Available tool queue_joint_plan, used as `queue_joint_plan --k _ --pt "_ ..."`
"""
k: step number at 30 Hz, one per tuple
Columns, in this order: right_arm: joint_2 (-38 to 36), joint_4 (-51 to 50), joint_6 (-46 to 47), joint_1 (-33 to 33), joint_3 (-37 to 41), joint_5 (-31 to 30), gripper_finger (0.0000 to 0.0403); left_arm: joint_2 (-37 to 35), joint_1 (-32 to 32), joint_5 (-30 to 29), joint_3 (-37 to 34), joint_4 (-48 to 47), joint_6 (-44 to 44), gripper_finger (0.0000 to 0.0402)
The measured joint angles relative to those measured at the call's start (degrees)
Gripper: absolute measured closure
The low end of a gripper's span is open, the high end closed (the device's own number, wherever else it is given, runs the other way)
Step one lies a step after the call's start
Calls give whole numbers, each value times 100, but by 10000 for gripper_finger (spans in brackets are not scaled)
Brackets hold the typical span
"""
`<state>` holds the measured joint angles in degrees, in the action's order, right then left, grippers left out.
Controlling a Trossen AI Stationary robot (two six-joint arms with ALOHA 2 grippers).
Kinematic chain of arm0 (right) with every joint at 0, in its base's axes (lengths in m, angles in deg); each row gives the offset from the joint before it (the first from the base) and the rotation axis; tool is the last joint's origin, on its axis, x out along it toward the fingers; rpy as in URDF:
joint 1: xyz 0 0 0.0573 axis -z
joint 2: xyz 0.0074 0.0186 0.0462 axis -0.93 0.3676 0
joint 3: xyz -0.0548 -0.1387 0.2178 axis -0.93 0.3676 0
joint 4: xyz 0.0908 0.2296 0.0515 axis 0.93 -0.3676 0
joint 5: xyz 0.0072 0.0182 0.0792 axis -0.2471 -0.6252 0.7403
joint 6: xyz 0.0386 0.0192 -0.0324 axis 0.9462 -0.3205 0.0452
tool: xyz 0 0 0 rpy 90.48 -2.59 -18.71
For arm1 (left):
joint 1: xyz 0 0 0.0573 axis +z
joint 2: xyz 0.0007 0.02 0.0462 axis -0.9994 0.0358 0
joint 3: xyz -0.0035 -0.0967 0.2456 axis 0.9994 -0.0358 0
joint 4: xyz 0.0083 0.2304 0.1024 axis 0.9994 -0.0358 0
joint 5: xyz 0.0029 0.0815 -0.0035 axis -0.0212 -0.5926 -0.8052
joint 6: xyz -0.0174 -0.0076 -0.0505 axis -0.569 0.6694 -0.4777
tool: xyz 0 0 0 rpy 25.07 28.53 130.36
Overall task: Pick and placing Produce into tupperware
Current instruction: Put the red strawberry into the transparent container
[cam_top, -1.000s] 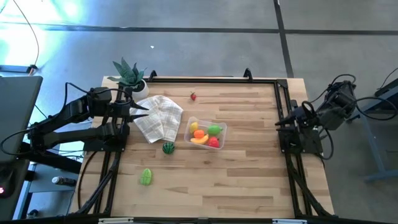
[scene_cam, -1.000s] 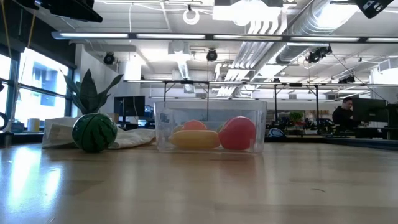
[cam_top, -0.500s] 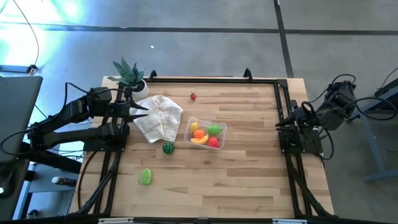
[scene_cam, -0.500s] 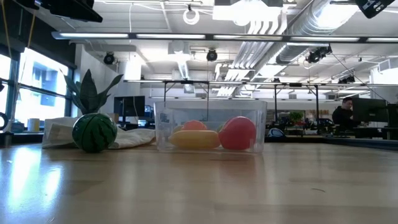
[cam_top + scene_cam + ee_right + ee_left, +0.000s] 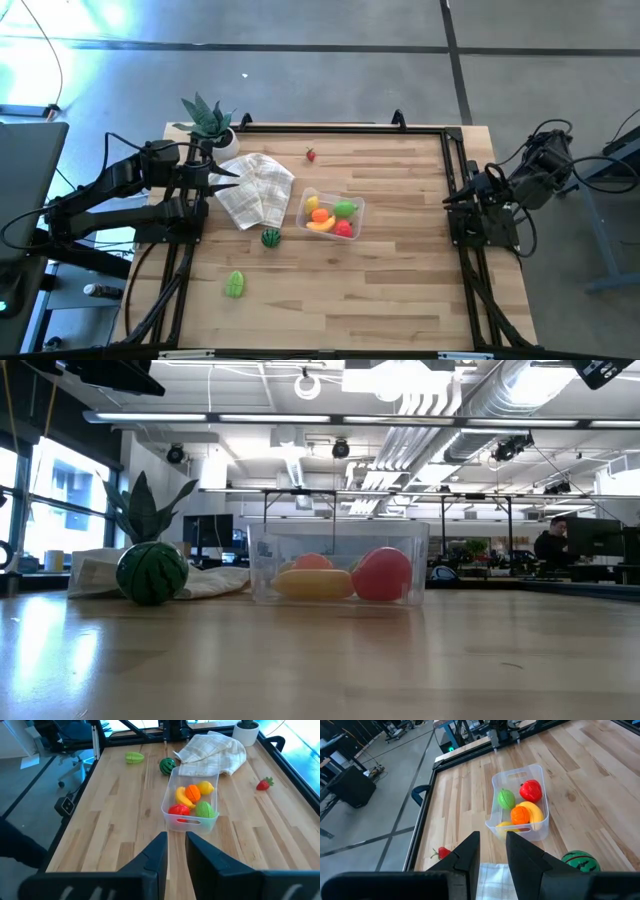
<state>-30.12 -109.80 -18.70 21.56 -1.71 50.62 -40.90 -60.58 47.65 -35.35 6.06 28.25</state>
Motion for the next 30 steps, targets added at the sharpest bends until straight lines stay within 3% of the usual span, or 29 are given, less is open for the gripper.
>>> queue_joint_plan --k 5,10,30 --pt "0 2 -4 0 -1 -1 345 2 -2 -60 0 24 15 316" --pt "0 2 -4 0 -1 -1 345 2 1 -555 -2 292 -17 316" --pt "2 2 -4 0 -5 -1 345 61 0 -644 1 688 -1026 316"
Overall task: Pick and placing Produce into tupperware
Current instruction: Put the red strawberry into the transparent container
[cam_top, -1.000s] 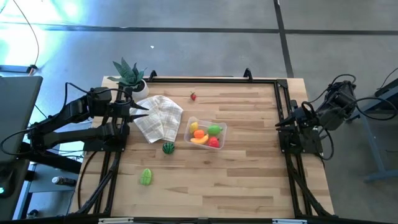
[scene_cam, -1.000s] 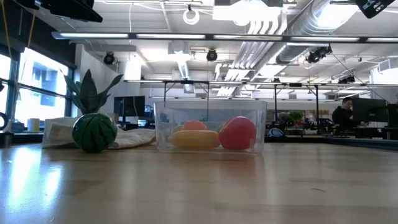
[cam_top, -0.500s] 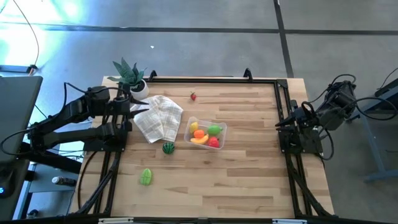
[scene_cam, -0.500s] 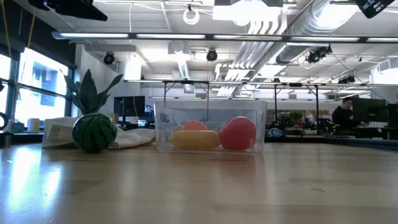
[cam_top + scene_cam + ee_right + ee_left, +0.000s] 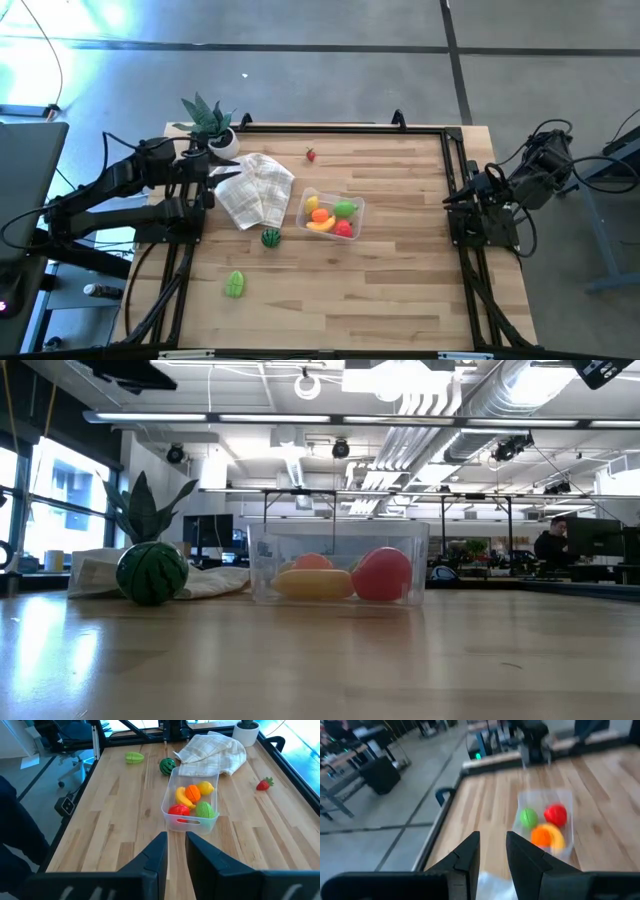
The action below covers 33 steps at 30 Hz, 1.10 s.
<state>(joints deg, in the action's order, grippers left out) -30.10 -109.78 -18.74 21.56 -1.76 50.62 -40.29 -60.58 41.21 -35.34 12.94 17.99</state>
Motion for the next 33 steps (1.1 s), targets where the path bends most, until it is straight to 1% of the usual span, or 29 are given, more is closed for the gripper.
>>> queue_joint_plan --k 2,4,7,8,10,13,15,16,21,23,26,28,31,33 --pt "0 0 0 1 0 0 345 87 1 23 -2 457 -111 316" --pt "0 0 0 0 0 0 345 225 1 66 -2 1156 -343 316" --pt "0 0 0 0 0 0 345 684 1 66 31 2240 -634 316" --pt "0 0 0 1 0 0 345 897 1 62 88 2378 -634 316" --pt "0 0 0 0 0 0 345 1454 -1 -9 374 2251 -636 316" --pt "0 0 0 1 0 0 345 2400 1 -40 1048 1628 -623 316" --pt "0 0 0 1 0 0 345 3045 4 -60 1666 1201 -642 316" --pt "0 0 0 0 0 0 345 3336 4 -160 2027 1003 -689 316" --pt "0 0 0 0 0 0 345 4891 6 -1490 4317 -1014 -1058 316" --pt "0 0 0 1 0 0 345 5534 8 -1747 5283 -1914 -1305 316" --pt "0 0 0 1 0 0 345 6476 6 -1815 6673 -3086 -1531 316" --pt "0 0 0 2 0 0 345 7085 1 -1810 7499 -3683 -1544 316" --pt "0 0 0 2 0 0 345 7928 1 -1693 8562 -4453 -1541 316" --pt "0 0 0 1 0 0 345 8407 58 -1630 9104 -4952 -1549 316"
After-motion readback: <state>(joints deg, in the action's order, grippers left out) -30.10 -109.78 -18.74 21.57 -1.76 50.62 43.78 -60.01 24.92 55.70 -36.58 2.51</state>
